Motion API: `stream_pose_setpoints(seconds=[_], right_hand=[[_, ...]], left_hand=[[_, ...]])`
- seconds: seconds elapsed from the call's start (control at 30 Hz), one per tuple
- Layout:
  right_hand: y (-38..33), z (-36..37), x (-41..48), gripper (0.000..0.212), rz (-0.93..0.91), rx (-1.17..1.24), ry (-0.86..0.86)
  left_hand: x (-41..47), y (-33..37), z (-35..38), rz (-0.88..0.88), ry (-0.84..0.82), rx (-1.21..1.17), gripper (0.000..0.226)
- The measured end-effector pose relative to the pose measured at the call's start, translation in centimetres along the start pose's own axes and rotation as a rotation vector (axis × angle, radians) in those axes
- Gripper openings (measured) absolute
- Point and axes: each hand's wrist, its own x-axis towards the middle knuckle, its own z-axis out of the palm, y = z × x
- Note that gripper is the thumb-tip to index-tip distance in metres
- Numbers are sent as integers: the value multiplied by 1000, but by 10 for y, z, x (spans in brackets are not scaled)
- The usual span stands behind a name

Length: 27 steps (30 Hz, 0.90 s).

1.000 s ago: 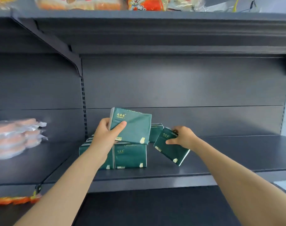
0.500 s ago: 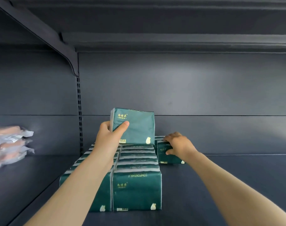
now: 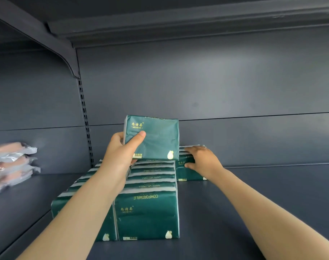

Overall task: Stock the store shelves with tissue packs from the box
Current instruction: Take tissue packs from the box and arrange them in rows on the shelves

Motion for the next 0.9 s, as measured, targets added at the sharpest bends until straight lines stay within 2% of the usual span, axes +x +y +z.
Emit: stream_pose_setpoints(seconds=[0.07, 0.17, 0.23, 0.33, 0.43, 0.53, 0.63, 0.73, 0.77, 0.83, 0.9], right_hand=[[-8, -16, -14, 52, 80, 242, 88], [-24, -48, -42, 33, 250, 779, 186], [-38, -68, -64, 20, 284, 1106, 212], [-59, -93, -92, 26, 252, 1368, 163], [-73, -106, -113, 22, 207, 1378, 152], [-72, -108, -119, 31, 192, 1305, 233], [-62, -107, -119, 36, 219, 1299, 268], [-45, -100, -113, 39, 283, 1228, 335], [-39, -95, -109, 41, 305, 1170, 353], [-28, -81, -99, 46, 345, 1065, 359], [-19, -63, -87, 49, 388, 1005, 333]], left_hand=[[-4, 4, 3, 8, -2, 5, 24], [-14, 10, 9, 20, -5, 12, 25], [-24, 13, 15, 40, -21, 32, 25], [-45, 15, 26, 75, -64, 58, 19], [-68, 16, 38, 114, -77, 55, 15], [-81, 17, 41, 141, -79, 159, 15], [-84, 12, 29, 253, -129, 570, 19], [-83, -6, 9, 508, -154, 1219, 55], [-82, -12, 2, 610, -158, 1352, 63], [-79, -22, -9, 693, -193, 1509, 78], [-74, -32, -17, 730, -219, 1569, 83]])
